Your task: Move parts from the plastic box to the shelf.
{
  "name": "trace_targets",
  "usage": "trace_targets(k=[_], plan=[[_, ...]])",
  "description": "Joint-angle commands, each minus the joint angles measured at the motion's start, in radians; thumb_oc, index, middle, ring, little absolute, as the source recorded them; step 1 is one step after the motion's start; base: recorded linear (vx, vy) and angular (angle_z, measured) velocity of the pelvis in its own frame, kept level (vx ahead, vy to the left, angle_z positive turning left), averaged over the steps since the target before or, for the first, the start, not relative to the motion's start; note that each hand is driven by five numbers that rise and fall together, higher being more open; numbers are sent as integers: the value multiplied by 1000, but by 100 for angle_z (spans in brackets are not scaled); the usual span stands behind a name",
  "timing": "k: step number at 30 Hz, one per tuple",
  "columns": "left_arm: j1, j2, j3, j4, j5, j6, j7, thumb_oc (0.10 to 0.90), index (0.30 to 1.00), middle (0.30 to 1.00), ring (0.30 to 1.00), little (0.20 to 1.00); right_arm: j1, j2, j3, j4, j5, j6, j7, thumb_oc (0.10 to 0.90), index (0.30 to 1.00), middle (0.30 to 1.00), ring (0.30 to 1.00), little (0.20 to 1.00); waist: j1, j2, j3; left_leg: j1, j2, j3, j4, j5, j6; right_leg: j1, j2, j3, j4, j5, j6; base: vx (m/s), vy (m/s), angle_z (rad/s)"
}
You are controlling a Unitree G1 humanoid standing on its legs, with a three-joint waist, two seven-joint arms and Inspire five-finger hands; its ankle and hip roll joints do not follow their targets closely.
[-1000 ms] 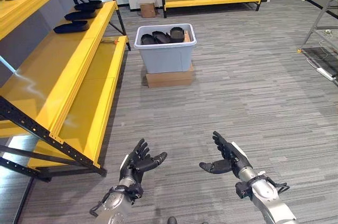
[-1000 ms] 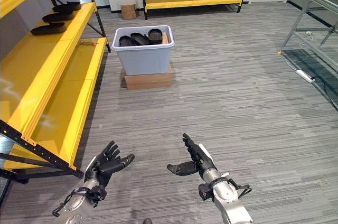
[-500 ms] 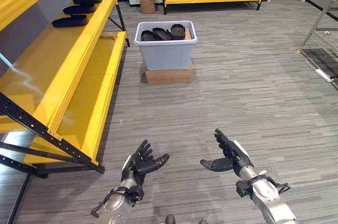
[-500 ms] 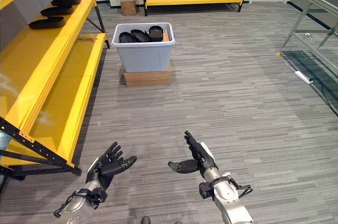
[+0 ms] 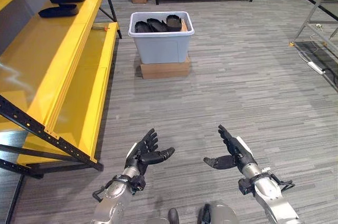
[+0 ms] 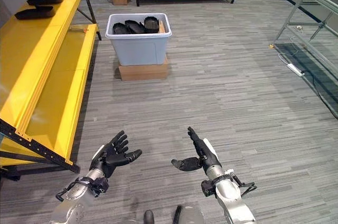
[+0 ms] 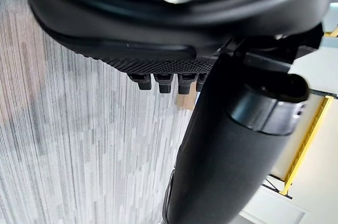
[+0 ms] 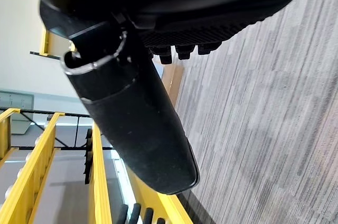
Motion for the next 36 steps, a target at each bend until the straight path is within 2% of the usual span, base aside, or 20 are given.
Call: trace_targets(k=[1,2,4,9,11,12,16,19,21,24,25,27,28,29,30,31,32,33,35,36], plan=[[-49,-7,-13,-92,-8,-3,-53,900,1000,1000,1000,1000,-89,-21,-11,-63,-22,-108,-27,900,1000,1000,1000,1000,-31,-52,-52,64,-43,38,23,-88,-7,28,3,4,-361,369,71,478,-151,21],[-48,-12,-28,-83,-5,-7,-64,900,1000,1000,1000,1000,-75,-23,-19,-68,-29,-116,-28,900,1000,1000,1000,1000,-47,-56,-50,83,-47,14,34,-112,-6,5,-1,28,-460,401,81,475,-153,30],[-36,-13,-54,-83,-5,-18,-63,900,1000,1000,1000,1000,-53,-20,-29,-73,-54,-125,-36,900,1000,1000,1000,1000,-66,-50,-46,101,-37,0,50,-138,-11,-21,-6,58,-525,419,84,469,-166,45],[-16,-19,-80,-82,-7,-31,-78,900,1000,1000,1000,1000,-21,-42,-45,-79,-27,-105,-71,900,1000,1000,1000,1000,-85,-63,-75,88,-39,-31,103,-177,-7,15,2,136,-542,412,71,381,-158,50],[-8,-15,-76,-99,-13,6,-75,900,1000,1000,1000,1000,-21,-44,-41,-80,-23,-95,-57,900,1000,1000,1000,1000,-86,-64,-76,91,-32,-16,125,-195,-7,14,-5,129,-481,404,69,465,-194,75],[6,-8,-73,-99,-26,19,-71,900,1000,1000,1000,1000,-18,-46,-36,-76,-22,-84,-60,900,1000,1000,1000,1000,-85,-60,-80,102,-19,-6,129,-201,-11,9,-7,120,-413,385,59,585,-242,65],[50,5,-53,-133,-29,46,-81,900,1000,1000,1000,1000,-9,-52,-37,-76,-12,-58,-110,900,1000,1000,1000,1000,-84,-45,-103,110,33,37,148,-206,-30,17,8,80,-338,295,10,484,-213,10],[64,6,-41,-131,-35,28,-78,900,1000,1000,1000,1000,-3,-64,-51,-75,-12,-65,-128,900,1000,1000,1000,1000,-90,-32,-125,108,82,51,168,-152,-60,11,30,59,-317,253,-20,370,-203,-10],[69,3,-34,-126,-47,3,-73,900,1000,1000,1000,1000,9,-73,-59,-87,-44,-74,-115,900,1000,1000,1000,1000,-96,-21,-142,101,116,56,202,-74,-92,19,55,52,-331,230,-46,344,-220,5],[60,-6,-34,-115,-48,0,-12,900,1000,1000,1000,1000,22,-88,-64,-90,-32,-79,-98,900,1000,1000,1000,1000,-100,-14,-160,73,147,68,329,13,-123,54,86,46,-350,189,-85,289,-223,-7],[56,-11,-30,-101,-31,-24,43,900,1000,1000,1000,1000,23,-91,-67,-87,-24,-81,-95,900,1000,1000,1000,1000,-103,-13,-170,57,152,81,412,50,-139,72,96,43,-359,169,-103,252,-225,-18],[59,-11,-17,-77,-26,-46,58,900,1000,1000,1000,1000,22,-96,-71,-82,-9,-80,-90,900,1000,1000,1000,1000,-97,-20,-176,-11,156,100,571,106,-157,102,104,45,-366,138,-133,219,-225,-16],[62,-12,-13,-76,-25,-46,57,900,1000,1000,1000,1000,22,-98,-73,-83,-8,-81,-89,900,1000,1000,1000,1000,-94,-27,-174,-41,161,109,634,109,-157,111,102,47,-367,132,-140,249,-253,-9],[73,-14,0,-78,-11,-53,67,900,1000,1000,1000,1000,27,-102,-77,-86,-5,-76,-87,900,1000,1000,1000,1000,-82,-31,-164,-133,188,117,801,87,-169,151,115,61,-366,99,-157,181,-214,-6],[81,-13,9,-79,-8,-60,75,900,1000,1000,1000,1000,33,-104,-83,-86,-1,-75,-85,900,1000,1000,1000,1000,-74,-49,-153,-214,183,128,880,87,-143,166,100,66,-369,106,-167,175,-180,-11],[82,-13,10,-79,-9,-61,77,900,1000,1000,1000,1000,34,-104,-84,-85,-1,-74,-85,900,1000,1000,1000,1000,-73,-49,-154,-224,184,127,887,86,-142,166,101,66,-369,105,-168,181,-42,-11],[100,-6,27,-82,-9,-67,70,900,1000,1000,1000,1000,43,-110,-91,-72,5,-77,-82,900,1000,1000,1000,1000,-57,-54,-133,-308,184,138,861,65,-120,207,98,86,-370,101,-160,241,23,-9],[106,-1,33,-85,-10,-69,72,900,1000,1000,1000,1000,45,-110,-92,-70,5,-76,-78,900,1000,1000,1000,1000,-51,-57,-127,-333,184,143,833,62,-111,222,97,94,-373,99,-157,305,62,6],[111,8,42,-83,-21,-69,83,900,1000,1000,1000,1000,37,-116,-87,-59,11,-74,-68,900,1000,1000,1000,1000,-39,-57,-114,-346,183,160,687,79,-105,263,105,130,-384,87,-149,289,140,-9],[112,13,42,-80,-17,-76,92,900,1000,1000,1000,1000,31,-121,-81,-57,21,-67,-63,900,1000,1000,1000,1000,-29,-53,-108,-354,174,170,548,103,-108,293,113,149,-396,77,-140,319,192,-27]])
